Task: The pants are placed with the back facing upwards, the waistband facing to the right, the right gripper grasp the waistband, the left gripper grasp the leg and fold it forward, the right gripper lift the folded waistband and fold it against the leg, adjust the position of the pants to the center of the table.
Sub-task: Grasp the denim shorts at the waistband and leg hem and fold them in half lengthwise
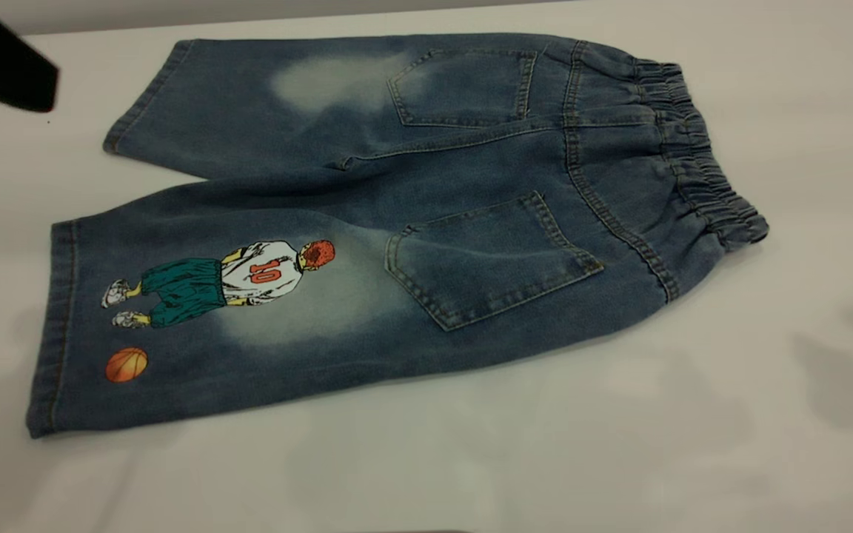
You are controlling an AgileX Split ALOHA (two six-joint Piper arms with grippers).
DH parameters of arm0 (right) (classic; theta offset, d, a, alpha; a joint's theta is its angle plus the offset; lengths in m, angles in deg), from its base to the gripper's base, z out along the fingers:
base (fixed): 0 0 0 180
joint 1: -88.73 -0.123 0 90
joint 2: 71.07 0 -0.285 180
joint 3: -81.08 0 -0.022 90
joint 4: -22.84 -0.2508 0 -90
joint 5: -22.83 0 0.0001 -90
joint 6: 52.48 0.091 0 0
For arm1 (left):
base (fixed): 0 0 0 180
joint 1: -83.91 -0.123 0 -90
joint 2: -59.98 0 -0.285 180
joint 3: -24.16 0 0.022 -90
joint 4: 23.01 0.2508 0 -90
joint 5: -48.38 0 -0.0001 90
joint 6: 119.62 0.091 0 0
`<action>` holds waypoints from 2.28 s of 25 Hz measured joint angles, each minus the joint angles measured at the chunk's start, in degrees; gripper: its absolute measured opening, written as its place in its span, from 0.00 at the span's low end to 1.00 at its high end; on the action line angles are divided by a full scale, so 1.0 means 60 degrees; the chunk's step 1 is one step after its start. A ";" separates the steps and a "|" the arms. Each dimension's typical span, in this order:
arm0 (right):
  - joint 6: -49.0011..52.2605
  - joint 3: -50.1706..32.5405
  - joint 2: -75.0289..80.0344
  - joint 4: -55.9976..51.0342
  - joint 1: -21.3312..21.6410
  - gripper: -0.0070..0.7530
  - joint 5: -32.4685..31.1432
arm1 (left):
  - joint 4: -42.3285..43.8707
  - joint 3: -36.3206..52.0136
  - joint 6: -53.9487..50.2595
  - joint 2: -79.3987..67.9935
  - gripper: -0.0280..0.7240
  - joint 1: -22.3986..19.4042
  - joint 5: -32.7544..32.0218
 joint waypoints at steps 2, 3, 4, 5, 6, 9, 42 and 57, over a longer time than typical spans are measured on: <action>-0.0671 0.0000 0.0900 -0.0764 0.0000 0.78 0.0246 | -0.0301 0.0000 0.0366 -0.0226 0.72 0.0000 0.0318; -0.1109 0.0000 0.1263 -0.1217 0.0000 0.78 0.0348 | -0.0385 0.0000 0.0468 -0.0323 0.72 0.0000 0.0466; -0.1593 0.0000 0.1681 -0.1715 0.0000 0.78 0.0468 | -0.0429 -0.0008 0.0536 -0.0410 0.72 0.0000 0.0584; -0.2116 0.0000 0.2152 -0.2165 0.0000 0.78 0.0589 | -0.0454 -0.0008 0.0575 -0.0473 0.72 0.0000 0.0712; -0.2580 0.0000 0.2478 -0.2745 0.0000 0.78 0.0692 | -0.0504 -0.0015 0.0601 -0.0544 0.72 0.0000 0.0818; -0.4438 0.0009 0.3548 -0.4598 0.0000 0.78 0.1034 | -0.0554 -0.0038 0.0635 -0.0709 0.72 0.0000 0.0981; -1.1806 0.1488 0.8772 -1.2295 0.0000 0.55 0.1814 | -0.0566 -0.0088 0.0778 -0.0784 0.72 0.0000 0.1141; -1.1969 0.1528 0.8773 -1.2163 0.0007 0.06 0.1478 | 0.4367 -0.0092 -0.4410 -0.0784 0.72 -0.0091 -0.0797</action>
